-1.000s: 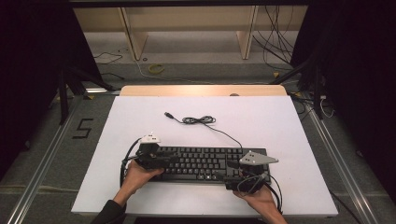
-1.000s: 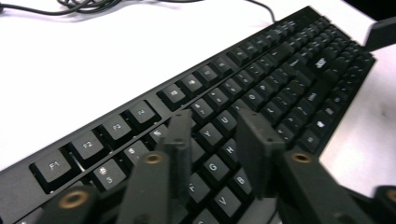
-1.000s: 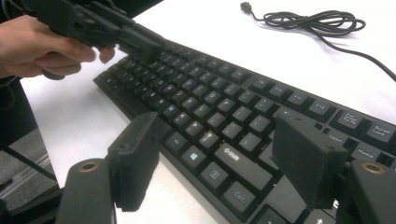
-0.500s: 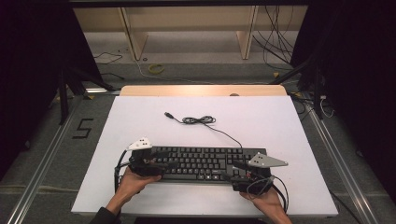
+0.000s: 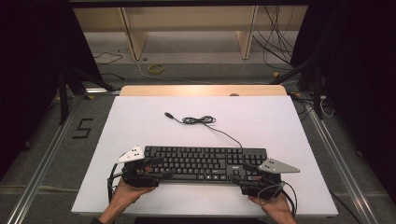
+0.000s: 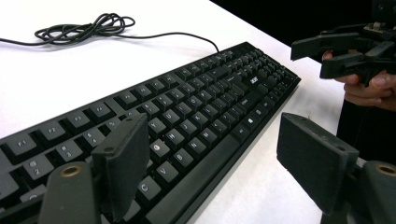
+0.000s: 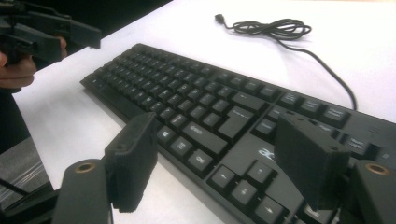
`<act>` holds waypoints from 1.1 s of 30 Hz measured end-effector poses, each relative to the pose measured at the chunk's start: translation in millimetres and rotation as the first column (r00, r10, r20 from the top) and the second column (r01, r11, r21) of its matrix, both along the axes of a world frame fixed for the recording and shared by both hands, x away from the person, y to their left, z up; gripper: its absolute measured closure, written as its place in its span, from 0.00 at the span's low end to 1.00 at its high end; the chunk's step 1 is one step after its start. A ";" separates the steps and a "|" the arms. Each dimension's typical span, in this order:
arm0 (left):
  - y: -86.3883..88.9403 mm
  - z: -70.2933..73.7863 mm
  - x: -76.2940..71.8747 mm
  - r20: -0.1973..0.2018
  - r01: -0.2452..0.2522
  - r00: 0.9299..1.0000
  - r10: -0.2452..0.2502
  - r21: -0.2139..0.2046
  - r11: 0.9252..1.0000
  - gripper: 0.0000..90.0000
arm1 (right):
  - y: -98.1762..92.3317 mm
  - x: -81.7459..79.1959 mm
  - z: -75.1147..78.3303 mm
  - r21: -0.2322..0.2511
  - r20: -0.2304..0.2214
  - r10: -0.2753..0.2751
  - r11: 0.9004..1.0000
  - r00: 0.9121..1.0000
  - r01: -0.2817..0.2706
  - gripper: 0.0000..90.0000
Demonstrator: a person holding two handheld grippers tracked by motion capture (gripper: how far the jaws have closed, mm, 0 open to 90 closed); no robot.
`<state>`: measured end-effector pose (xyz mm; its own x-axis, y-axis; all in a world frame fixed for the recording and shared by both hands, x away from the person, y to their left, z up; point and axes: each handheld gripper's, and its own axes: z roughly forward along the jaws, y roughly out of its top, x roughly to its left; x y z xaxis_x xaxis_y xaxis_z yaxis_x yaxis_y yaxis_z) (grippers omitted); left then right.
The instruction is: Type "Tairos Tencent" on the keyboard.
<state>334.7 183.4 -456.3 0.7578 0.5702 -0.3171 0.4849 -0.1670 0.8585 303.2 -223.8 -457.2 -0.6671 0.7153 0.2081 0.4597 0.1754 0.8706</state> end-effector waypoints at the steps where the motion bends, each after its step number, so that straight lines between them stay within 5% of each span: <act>1: 0.6 -0.4 -0.7 0.001 0.001 1.000 -0.001 0.006 1.000 0.27 | -1.2 -0.7 -0.1 0.001 0.002 -0.003 1.000 1.000 0.003 0.35; 33: 7.8 -5.8 -8.0 0.016 -0.036 0.999 0.035 0.008 0.999 0.25 | -6.1 -7.3 -1.4 -0.005 0.020 -0.025 1.000 0.999 0.025 0.32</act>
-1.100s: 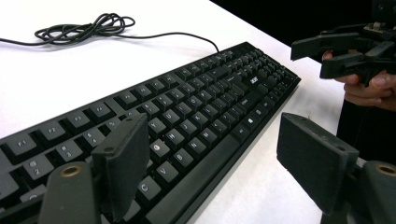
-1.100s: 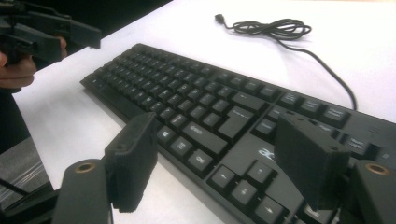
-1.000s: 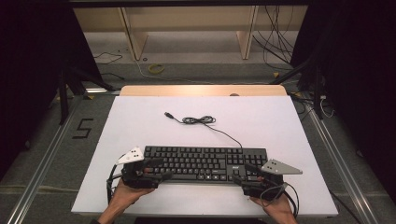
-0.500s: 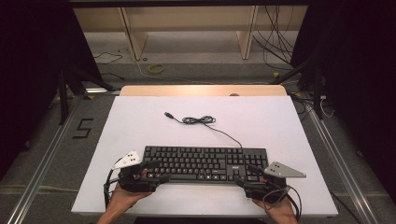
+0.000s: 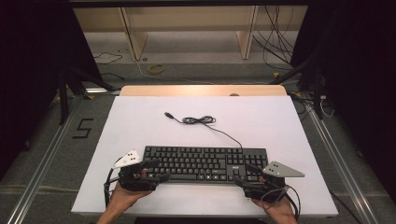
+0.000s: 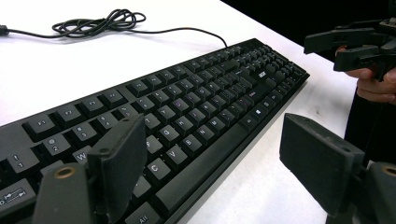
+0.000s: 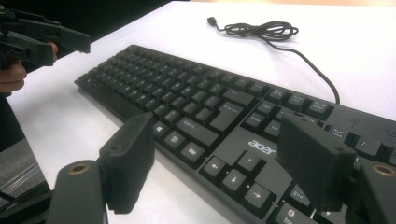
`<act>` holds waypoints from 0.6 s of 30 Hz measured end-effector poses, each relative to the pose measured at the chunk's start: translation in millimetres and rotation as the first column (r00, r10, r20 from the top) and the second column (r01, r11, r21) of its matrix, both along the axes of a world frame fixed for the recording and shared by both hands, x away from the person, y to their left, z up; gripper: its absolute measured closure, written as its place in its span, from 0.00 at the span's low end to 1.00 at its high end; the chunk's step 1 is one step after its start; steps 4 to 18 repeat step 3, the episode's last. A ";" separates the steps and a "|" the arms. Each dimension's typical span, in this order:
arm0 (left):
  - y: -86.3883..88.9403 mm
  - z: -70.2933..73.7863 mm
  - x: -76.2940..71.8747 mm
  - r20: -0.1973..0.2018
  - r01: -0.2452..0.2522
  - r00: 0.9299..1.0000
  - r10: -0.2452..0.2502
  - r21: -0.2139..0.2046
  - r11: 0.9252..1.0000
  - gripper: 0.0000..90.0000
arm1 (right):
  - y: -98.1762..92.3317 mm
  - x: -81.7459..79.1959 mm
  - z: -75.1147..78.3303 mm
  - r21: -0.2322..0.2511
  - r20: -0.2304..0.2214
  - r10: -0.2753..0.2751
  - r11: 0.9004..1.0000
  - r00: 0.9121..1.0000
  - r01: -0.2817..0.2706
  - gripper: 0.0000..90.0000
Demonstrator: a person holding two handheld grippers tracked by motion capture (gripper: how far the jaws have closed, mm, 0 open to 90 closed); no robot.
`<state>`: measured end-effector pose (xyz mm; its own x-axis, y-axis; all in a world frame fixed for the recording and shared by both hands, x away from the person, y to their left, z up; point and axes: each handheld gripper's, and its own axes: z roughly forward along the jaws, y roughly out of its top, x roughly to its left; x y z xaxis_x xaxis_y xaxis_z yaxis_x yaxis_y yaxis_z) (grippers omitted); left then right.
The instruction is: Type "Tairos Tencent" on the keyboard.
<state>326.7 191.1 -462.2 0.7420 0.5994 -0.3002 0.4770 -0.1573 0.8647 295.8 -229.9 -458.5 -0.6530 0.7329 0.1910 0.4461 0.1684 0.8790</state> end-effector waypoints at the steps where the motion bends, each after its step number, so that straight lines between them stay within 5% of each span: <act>1: 0.0 0.1 0.0 0.001 0.000 1.000 0.000 0.000 1.000 0.25 | -0.3 0.0 0.2 0.003 -0.002 -0.002 1.000 1.000 0.002 0.32; 18: 0.1 0.1 0.1 0.000 -0.004 1.000 0.004 -0.002 1.000 0.25 | -0.5 0.1 0.1 0.002 -0.001 -0.003 1.000 1.000 0.003 0.32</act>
